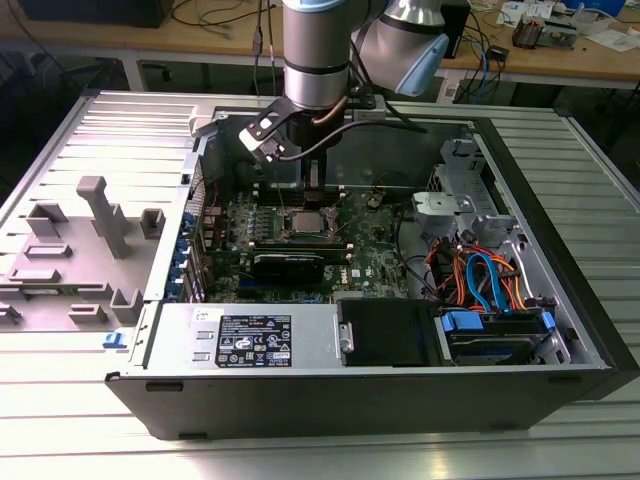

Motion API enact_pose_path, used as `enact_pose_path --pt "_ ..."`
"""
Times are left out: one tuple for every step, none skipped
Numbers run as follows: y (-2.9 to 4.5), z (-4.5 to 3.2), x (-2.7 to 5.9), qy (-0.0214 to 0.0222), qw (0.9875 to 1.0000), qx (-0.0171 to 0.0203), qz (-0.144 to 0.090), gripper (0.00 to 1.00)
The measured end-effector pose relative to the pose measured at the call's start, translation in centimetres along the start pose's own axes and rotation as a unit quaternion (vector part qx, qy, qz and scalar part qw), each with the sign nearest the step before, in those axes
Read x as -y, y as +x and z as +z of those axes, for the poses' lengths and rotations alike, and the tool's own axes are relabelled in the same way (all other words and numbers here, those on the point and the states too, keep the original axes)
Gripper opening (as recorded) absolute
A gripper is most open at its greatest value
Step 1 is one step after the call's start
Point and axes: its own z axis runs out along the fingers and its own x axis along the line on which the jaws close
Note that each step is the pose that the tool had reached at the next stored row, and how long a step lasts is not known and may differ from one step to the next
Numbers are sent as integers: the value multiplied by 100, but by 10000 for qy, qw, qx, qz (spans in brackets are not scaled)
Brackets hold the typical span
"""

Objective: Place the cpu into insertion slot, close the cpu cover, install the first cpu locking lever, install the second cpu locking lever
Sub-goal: 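Close the cpu cover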

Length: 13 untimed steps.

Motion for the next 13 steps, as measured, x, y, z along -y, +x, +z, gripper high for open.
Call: enact_pose_path --pt "0 -4 0 0 10000 0 0 11" --pt "-1 -11 0 -1 10000 0 -1 11" --pt "-1 -20 -1 -1 10000 0 0 11" --pt "-1 -29 -1 -1 10000 -1 0 11" --pt "-1 -33 -1 -2 10000 -2 0 11" --pt "-2 -37 -1 -1 10000 -1 0 11" --pt "-2 -40 -1 -1 10000 0 0 11" --pt "-2 -42 -1 -1 10000 -1 0 11" --pt "-2 -44 -1 -2 10000 -2 0 11" --pt "-3 -46 -1 -1 10000 -1 0 11" --pt "-3 -47 -1 -1 10000 -1 0 11" --pt "-3 -53 -1 0 10000 0 0 11" --pt "-3 -64 -2 -1 10000 -2 0 11"
